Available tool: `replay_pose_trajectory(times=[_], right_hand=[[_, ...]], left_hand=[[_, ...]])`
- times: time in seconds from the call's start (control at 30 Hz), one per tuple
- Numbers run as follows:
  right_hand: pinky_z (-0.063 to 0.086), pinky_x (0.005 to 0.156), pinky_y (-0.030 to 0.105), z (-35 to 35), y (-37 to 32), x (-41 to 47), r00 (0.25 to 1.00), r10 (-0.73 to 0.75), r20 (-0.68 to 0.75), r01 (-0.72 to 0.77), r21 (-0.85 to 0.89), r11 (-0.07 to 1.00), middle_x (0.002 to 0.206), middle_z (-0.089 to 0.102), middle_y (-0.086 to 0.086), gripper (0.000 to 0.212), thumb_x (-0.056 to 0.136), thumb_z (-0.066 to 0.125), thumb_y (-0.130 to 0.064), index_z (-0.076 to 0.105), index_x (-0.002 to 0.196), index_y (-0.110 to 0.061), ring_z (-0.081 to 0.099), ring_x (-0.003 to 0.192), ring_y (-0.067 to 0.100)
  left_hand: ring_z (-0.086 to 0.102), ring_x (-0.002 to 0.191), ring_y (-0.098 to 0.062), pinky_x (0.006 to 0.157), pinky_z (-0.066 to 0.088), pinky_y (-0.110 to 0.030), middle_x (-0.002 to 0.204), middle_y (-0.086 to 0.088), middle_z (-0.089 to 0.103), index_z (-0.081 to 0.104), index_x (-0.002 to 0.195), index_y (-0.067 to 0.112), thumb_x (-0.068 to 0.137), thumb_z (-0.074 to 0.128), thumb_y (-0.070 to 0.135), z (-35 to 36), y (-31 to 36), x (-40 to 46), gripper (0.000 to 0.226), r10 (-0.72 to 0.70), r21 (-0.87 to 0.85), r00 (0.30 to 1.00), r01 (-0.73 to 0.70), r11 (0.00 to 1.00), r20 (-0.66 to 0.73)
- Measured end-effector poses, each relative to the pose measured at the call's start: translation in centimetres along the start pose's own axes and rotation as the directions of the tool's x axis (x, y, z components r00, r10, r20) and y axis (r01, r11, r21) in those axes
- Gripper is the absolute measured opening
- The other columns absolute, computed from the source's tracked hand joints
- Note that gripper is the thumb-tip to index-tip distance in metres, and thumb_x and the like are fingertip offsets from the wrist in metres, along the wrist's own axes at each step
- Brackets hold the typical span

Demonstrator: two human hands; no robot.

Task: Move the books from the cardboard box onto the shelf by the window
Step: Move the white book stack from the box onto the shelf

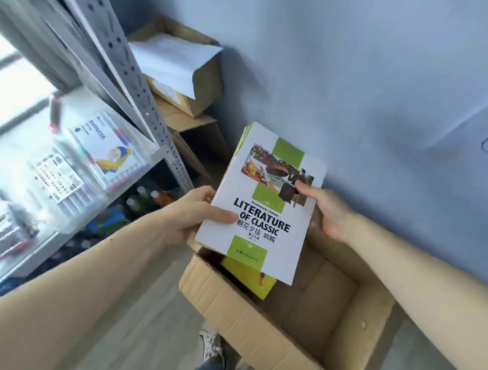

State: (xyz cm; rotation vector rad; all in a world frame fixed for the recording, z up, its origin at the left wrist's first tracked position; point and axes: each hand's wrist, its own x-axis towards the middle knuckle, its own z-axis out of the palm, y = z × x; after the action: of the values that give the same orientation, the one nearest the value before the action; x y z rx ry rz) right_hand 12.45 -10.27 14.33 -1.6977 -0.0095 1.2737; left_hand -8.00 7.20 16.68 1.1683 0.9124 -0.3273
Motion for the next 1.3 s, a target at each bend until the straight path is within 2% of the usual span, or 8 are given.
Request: replay_pose_trajectory(times=[0.07, 0.13, 0.43, 0.6, 0.77, 0.9, 1.1, 1.3], right_hand=[[0.043, 0.061, 0.025, 1.5, -4.5, -2.8, 0.995, -0.084, 0.052, 0.087, -0.05, 0.995, 0.084, 0.074, 0.005, 0.02, 0.087, 0.067, -0.037, 0.073, 0.094, -0.019, 0.065, 0.07, 0.02], [0.047, 0.066, 0.027, 3.1, -8.9, -5.4, 0.983, -0.167, 0.081, 0.175, -0.105, 0.979, 0.087, 0.074, 0.006, 0.022, 0.089, 0.065, -0.039, 0.073, 0.089, -0.018, 0.066, 0.075, 0.022], [0.056, 0.057, 0.027, 16.5, -24.7, -17.2, 0.884, -0.358, 0.301, 0.442, -0.288, 0.849, 0.087, 0.072, 0.007, 0.046, 0.088, 0.068, -0.041, 0.066, 0.119, -0.008, 0.068, 0.061, 0.017], [0.061, 0.065, 0.035, 26.2, -29.9, -22.7, 0.8, -0.389, 0.457, 0.56, -0.335, 0.758, 0.095, 0.074, 0.013, 0.043, 0.087, 0.071, -0.033, 0.061, 0.117, -0.004, 0.072, 0.068, 0.022], [0.062, 0.074, 0.041, 36.9, -32.1, -26.5, 0.707, -0.339, 0.621, 0.63, -0.335, 0.701, 0.103, 0.074, 0.015, 0.027, 0.087, 0.069, -0.013, 0.064, 0.113, -0.005, 0.072, 0.084, 0.027], [0.061, 0.071, 0.039, 46.6, -32.0, -28.5, 0.643, -0.419, 0.641, 0.696, -0.262, 0.668, 0.09, 0.075, 0.01, 0.03, 0.082, 0.073, -0.008, 0.064, 0.11, -0.004, 0.072, 0.075, 0.023], [0.059, 0.081, 0.044, 59.3, -30.8, -30.4, 0.457, -0.538, 0.708, 0.813, -0.087, 0.575, 0.104, 0.071, 0.012, 0.022, 0.08, 0.075, -0.002, 0.064, 0.097, -0.01, 0.07, 0.093, 0.029], [0.057, 0.084, 0.051, 68.2, -30.6, -30.5, 0.203, -0.644, 0.738, 0.968, -0.051, 0.246, 0.091, 0.07, 0.014, 0.026, 0.076, 0.075, -0.018, 0.064, 0.094, -0.002, 0.067, 0.086, 0.033]], left_hand=[[0.069, 0.104, -0.036, 0.092, 0.054, -0.052, 0.117, -0.016, 0.071, 0.047, 0.131, 0.002, 0.059, 0.087, 0.012, -1.2, 2.5, -3.6, 0.082, 0.1, -0.027, 0.995, -0.1, 0.995, 0.002], [0.068, 0.106, -0.036, 0.094, 0.053, -0.051, 0.116, -0.016, 0.071, 0.054, 0.128, 0.001, 0.062, 0.082, 0.012, -2.0, 4.7, -7.1, 0.073, 0.186, -0.053, 0.982, -0.187, 0.981, -0.02], [0.067, 0.109, -0.032, 0.092, 0.056, -0.045, 0.122, -0.016, 0.069, 0.064, 0.12, 0.007, 0.072, 0.069, 0.014, -8.4, 10.1, -24.1, 0.049, 0.421, -0.141, 0.871, -0.463, 0.875, -0.252], [0.061, 0.12, -0.034, 0.105, 0.046, -0.047, 0.128, -0.014, 0.065, 0.057, 0.132, 0.008, 0.072, 0.07, 0.017, -14.5, 9.8, -32.9, 0.061, 0.462, -0.16, 0.813, -0.54, 0.827, -0.356], [0.069, 0.107, -0.028, 0.089, 0.058, -0.039, 0.123, -0.011, 0.069, 0.061, 0.125, 0.01, 0.075, 0.067, 0.016, -21.2, 8.1, -41.5, 0.05, 0.464, -0.181, 0.775, -0.577, 0.796, -0.43], [0.067, 0.111, -0.029, 0.089, 0.058, -0.041, 0.123, -0.011, 0.069, 0.059, 0.127, 0.008, 0.088, 0.064, 0.012, -27.4, 5.7, -47.6, 0.039, 0.441, -0.116, 0.741, -0.565, 0.817, -0.506], [0.068, 0.106, -0.034, 0.098, 0.05, -0.052, 0.116, -0.02, 0.07, 0.059, 0.123, -0.005, 0.067, 0.083, 0.003, -37.3, 2.5, -53.9, 0.061, 0.453, 0.109, 0.493, -0.579, 0.808, -0.743], [0.072, 0.095, -0.025, 0.085, 0.058, -0.048, 0.11, -0.017, 0.069, 0.038, 0.145, 0.02, 0.072, 0.078, -0.007, -44.2, 0.5, -55.0, 0.088, 0.547, 0.323, 0.209, -0.62, 0.715, -0.811]])
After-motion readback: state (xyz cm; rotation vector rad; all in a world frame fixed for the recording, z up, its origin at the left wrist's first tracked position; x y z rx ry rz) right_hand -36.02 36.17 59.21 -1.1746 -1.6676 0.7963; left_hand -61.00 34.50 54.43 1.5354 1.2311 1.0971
